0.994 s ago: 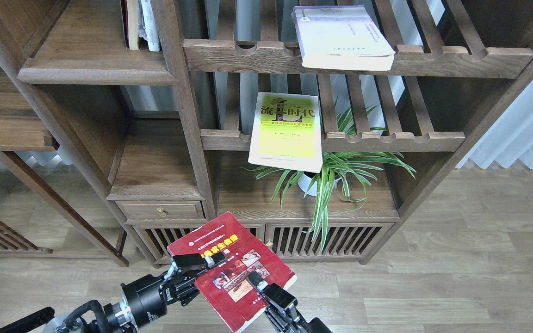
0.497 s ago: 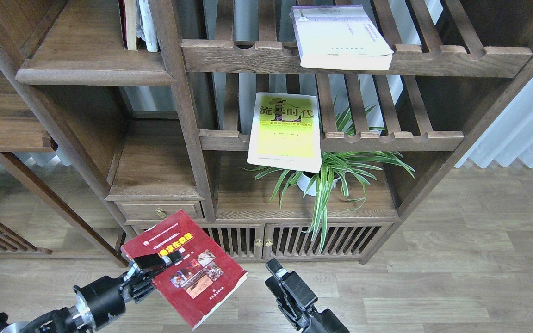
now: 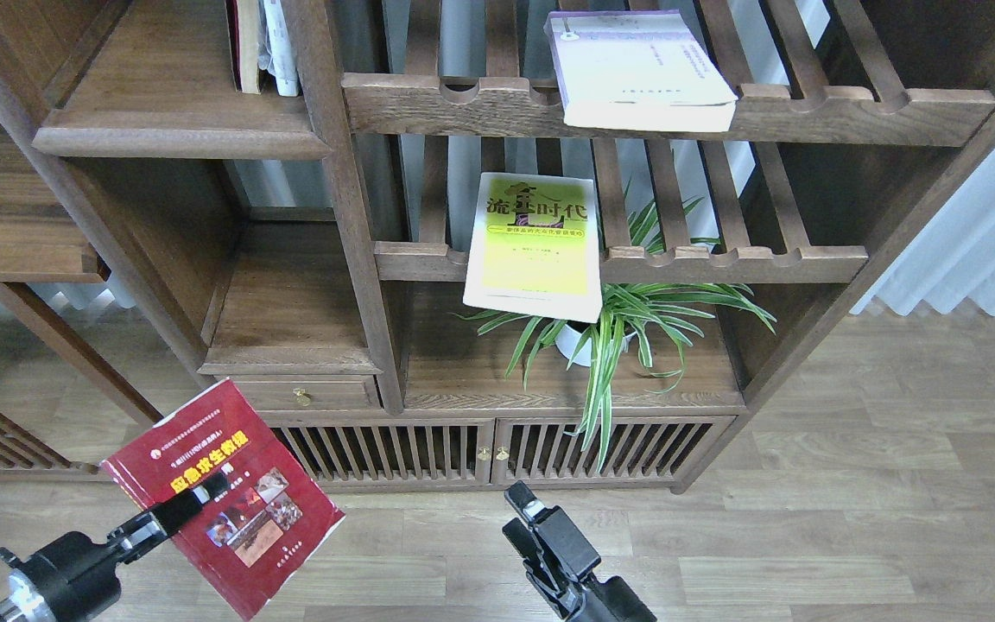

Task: Organize books on shelf
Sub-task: 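Swing the red book up and away with the left gripper, then raise the red book with the left gripper to the top shelf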

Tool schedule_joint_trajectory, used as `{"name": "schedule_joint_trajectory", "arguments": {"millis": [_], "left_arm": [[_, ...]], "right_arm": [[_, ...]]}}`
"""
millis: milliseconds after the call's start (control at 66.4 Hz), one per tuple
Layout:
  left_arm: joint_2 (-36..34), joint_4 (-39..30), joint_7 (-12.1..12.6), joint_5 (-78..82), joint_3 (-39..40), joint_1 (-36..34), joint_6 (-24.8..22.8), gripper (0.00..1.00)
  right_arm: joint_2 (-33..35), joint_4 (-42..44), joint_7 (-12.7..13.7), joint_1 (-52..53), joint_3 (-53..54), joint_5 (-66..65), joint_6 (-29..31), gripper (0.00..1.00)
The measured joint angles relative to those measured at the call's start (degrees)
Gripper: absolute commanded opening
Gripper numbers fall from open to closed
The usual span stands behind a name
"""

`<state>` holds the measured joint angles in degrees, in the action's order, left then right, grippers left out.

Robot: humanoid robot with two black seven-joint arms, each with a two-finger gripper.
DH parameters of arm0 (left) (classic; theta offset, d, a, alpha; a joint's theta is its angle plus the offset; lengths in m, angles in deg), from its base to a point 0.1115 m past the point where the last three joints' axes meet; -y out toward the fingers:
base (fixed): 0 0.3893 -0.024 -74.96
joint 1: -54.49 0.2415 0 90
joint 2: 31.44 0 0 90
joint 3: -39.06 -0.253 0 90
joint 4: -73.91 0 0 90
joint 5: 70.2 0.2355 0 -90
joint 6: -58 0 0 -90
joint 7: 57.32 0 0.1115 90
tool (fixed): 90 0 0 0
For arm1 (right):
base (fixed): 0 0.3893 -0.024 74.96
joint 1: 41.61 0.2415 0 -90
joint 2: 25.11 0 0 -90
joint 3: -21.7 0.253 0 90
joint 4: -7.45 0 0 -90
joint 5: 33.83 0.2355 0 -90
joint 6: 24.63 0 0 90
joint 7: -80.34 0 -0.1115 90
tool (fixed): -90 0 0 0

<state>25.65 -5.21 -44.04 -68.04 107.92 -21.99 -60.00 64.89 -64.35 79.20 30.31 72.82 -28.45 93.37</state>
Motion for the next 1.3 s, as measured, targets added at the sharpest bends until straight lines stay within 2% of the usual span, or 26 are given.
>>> {"name": "schedule_joint_trajectory", "arguments": {"millis": [120,346,542,708,979,1295], "left_arm": [[0.13,-0.15,1.37,1.02,7.12,3.77,0.00,0.03],[1.40,-0.21,1.89,1.41,16.17,7.65,0.00,0.03],[7.25,-0.16,2.11,2.95,23.29,7.34,0.00,0.03],[8.51,-0.16,2.30,3.27,26.56,6.41,0.00,0.03],[7.34,-0.13,2.51,1.91,33.44,0.23,0.00,0.03],[-1.63,-0.13,3.70,1.80,35.05,-9.74,0.00,0.03]], "right_arm": [[0.00,0.08,0.01,0.06,-0.01,-0.02,0.00,0.99],[0.00,2.81,-0.23,0.41,0.04,0.03,0.00,0.99],[0.00,3.47,-0.04,0.66,0.13,0.08,0.00,0.99],[0.00,3.49,0.28,0.79,0.87,0.10,0.00,0.99],[0.00,3.52,-0.03,1.09,1.40,0.22,0.00,0.99],[0.00,3.62,-0.04,2.09,3.39,0.16,0.00,0.99]]}}
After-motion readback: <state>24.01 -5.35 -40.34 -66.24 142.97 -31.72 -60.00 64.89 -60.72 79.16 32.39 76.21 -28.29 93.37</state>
